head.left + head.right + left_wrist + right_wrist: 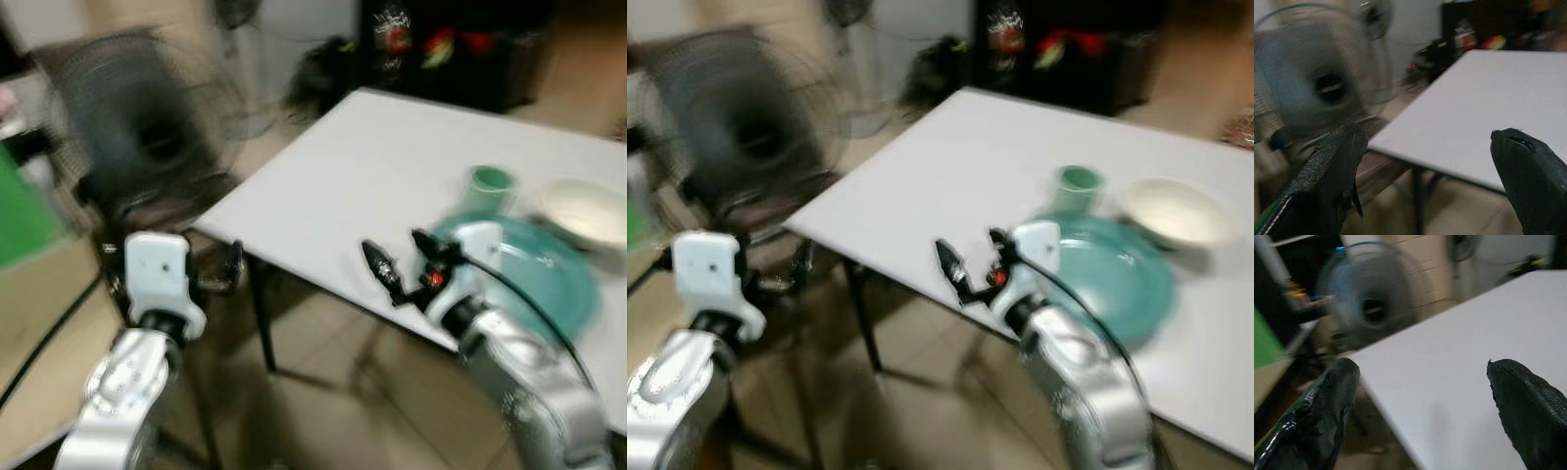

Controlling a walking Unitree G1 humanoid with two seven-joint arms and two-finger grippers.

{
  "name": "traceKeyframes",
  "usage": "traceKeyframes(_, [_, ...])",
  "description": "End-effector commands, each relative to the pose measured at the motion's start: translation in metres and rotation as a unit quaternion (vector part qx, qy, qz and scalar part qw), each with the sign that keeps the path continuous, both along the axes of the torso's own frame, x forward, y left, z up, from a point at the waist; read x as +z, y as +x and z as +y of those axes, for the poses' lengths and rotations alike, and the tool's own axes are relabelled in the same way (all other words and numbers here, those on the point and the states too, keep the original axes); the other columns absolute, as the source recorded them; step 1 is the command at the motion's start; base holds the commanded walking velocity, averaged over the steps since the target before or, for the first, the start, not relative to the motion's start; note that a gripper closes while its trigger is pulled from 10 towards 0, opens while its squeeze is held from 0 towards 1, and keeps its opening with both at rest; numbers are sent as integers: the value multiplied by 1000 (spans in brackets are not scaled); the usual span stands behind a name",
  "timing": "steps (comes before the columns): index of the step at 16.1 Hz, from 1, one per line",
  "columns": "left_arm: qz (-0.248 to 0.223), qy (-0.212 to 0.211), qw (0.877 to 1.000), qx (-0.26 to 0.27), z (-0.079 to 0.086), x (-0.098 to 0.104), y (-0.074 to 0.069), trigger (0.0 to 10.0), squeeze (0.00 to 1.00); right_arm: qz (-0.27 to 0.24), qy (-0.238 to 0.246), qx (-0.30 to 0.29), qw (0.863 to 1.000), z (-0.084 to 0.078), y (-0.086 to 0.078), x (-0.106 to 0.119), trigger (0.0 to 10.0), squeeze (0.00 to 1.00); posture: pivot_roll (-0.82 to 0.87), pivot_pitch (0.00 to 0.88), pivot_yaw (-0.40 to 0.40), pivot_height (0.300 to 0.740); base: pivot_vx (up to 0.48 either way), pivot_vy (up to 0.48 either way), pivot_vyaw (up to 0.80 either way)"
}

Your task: Setting the table

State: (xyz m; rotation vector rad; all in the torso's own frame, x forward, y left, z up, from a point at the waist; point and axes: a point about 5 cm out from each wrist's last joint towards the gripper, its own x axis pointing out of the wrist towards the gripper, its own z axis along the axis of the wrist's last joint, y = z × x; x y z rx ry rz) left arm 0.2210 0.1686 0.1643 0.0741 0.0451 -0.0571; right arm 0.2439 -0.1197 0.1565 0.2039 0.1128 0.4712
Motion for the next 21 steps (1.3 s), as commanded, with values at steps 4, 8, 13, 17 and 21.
traceKeyframes(4, [-7, 10, 1000, -14, -4, 2, 4, 10000, 0, -10, -10, -25, 1000, -12, -2, 4, 10000, 1000, -58, 0, 81, 740, 0, 0, 800])
traceKeyframes(8, [-7, 3, 1000, -11, -1, 2, 3, 10000, 0, -5, -7, -17, 1000, -10, -4, 2, 10000, 1000, -45, 0, 72, 740, 0, 0, 800])
traceKeyframes(13, [-5, 27, 1000, -4, 4, 2, -4, 10000, 0, 5, 7, -7, 1000, -8, -4, 0, 10000, 1000, -21, 0, 64, 740, 0, 0, 796])
traceKeyframes(17, [-10, 29, 1000, 0, 6, 5, -5, 10000, 0, 12, 21, -10, 1000, -8, -4, -1, 10000, 1000, -13, 0, 56, 740, 0, 0, 794])
traceKeyframes(21, [-8, 23, 1000, 5, 5, 5, -5, 10000, 0, 14, 28, -13, 999, -9, 0, -1, 10000, 1000, -13, 0, 52, 740, 0, 0, 794])
